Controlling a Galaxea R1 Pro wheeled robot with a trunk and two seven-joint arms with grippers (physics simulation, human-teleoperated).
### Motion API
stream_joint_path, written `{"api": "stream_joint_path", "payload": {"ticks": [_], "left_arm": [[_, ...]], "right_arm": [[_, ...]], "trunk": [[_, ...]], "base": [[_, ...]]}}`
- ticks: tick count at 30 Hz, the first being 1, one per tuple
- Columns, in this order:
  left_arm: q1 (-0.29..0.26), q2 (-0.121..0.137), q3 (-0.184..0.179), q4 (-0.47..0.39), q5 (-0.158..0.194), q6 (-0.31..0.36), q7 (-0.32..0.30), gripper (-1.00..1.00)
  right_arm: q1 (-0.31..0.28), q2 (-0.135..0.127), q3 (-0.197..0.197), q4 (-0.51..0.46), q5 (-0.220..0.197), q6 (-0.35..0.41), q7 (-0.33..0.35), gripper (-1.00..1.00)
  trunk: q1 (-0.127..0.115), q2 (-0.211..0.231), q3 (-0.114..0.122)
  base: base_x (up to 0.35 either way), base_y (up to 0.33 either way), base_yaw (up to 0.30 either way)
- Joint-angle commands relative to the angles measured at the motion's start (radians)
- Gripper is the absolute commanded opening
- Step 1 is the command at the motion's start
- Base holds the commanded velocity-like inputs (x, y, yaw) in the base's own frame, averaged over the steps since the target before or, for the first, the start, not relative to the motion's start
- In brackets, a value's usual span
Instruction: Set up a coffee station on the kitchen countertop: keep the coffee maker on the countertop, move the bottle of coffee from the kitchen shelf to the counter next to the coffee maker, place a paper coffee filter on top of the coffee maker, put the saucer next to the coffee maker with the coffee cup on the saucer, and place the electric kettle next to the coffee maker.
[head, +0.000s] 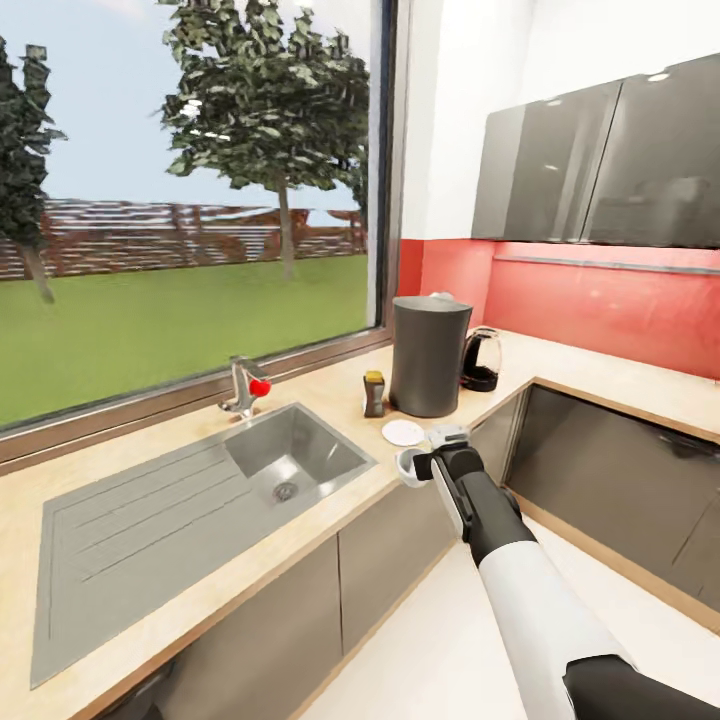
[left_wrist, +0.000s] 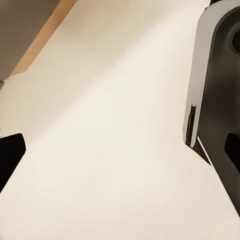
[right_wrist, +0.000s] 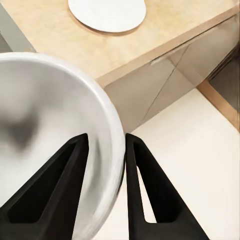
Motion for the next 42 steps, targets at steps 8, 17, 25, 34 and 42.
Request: {"api": "stream_joint_path", "payload": {"ticks": [8, 17, 25, 34, 42], "left_arm": [[-0.001, 0.000, -0.011, 0.002, 0.009, 0.000, 0.002, 1.00], [-0.001, 0.000, -0.010, 0.002, 0.010, 0.000, 0.002, 1.00], [-0.001, -0.001, -0.005, 0.001, 0.015, 0.000, 0.002, 1.00], [-0.001, -0.004, -0.004, 0.001, 0.011, 0.001, 0.002, 1.00], [-0.001, -0.004, -0.006, 0.001, 0.010, 0.001, 0.002, 1.00]], "right_arm": [[-0.001, 0.000, -0.065, -0.002, 0.000, 0.004, -0.001, -1.00], [-0.001, 0.000, -0.071, -0.004, 0.000, 0.003, -0.001, -1.00], [-0.001, 0.000, -0.071, 0.001, 0.000, 0.004, -0.001, -1.00], [-0.001, 0.000, -0.071, 0.006, 0.000, 0.005, -0.001, -1.00], [-0.001, 0.000, -0.071, 0.006, 0.000, 0.005, -0.001, -1.00]], "trunk": [[0.001, -0.002, -0.002], [0.001, -0.002, -0.002], [0.001, -0.002, -0.002], [0.001, -0.002, -0.002], [0.001, -0.002, -0.002]], "base": [[0.231, -0.161, -0.060], [0.238, -0.168, -0.001], [0.079, -0.037, 0.000], [0.158, 0.000, 0.000], [0.018, 0.000, 0.002]]}}
